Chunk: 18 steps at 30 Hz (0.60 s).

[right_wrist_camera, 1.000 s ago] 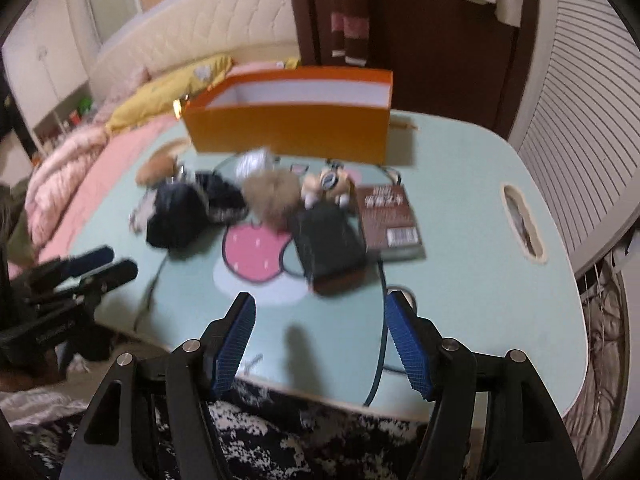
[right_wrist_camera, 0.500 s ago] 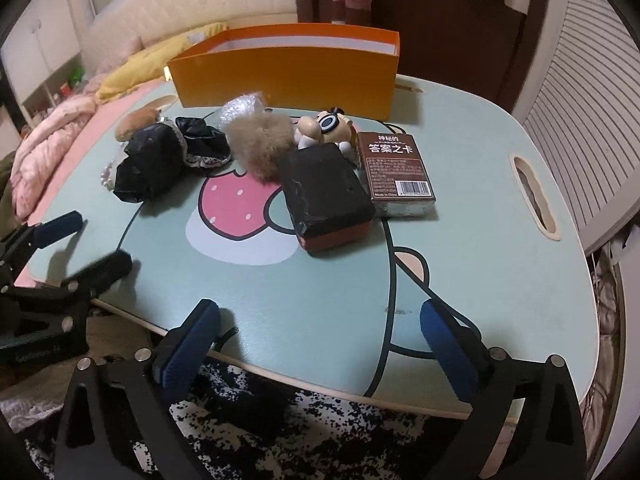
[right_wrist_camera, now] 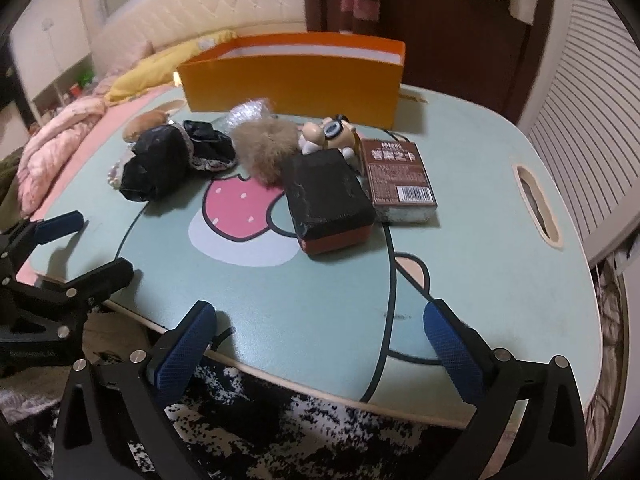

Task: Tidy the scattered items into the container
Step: 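Grasp the brown card box with right tool while left grasps the beaded keychain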

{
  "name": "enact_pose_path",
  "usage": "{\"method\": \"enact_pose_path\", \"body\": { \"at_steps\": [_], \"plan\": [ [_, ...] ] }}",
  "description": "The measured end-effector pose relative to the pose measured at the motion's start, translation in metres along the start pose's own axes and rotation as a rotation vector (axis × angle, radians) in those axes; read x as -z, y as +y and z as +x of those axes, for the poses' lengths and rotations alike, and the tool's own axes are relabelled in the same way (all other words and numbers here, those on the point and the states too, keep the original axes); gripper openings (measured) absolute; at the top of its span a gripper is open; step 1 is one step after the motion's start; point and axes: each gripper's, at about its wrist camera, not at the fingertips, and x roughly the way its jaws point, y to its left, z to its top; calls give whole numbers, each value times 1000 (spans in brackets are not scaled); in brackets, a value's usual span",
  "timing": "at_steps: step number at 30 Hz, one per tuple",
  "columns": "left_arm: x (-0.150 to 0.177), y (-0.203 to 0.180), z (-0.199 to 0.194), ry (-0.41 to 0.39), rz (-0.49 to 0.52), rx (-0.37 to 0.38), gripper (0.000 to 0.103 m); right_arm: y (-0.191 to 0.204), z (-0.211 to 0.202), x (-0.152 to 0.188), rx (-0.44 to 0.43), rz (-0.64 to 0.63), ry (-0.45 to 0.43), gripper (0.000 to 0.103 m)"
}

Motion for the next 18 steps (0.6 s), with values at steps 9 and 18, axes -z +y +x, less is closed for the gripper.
{"method": "enact_pose_path", "body": {
  "at_steps": [9, 18],
  "plan": [
    [-4, 54, -26, -161, -204, 217, 92, -38, -22, 7, -57, 148, -177, 90],
    [-43, 84, 10, -129, -211, 157, 51, -65, -12, -31, -30, 184, -249, 61]
  ]
}}
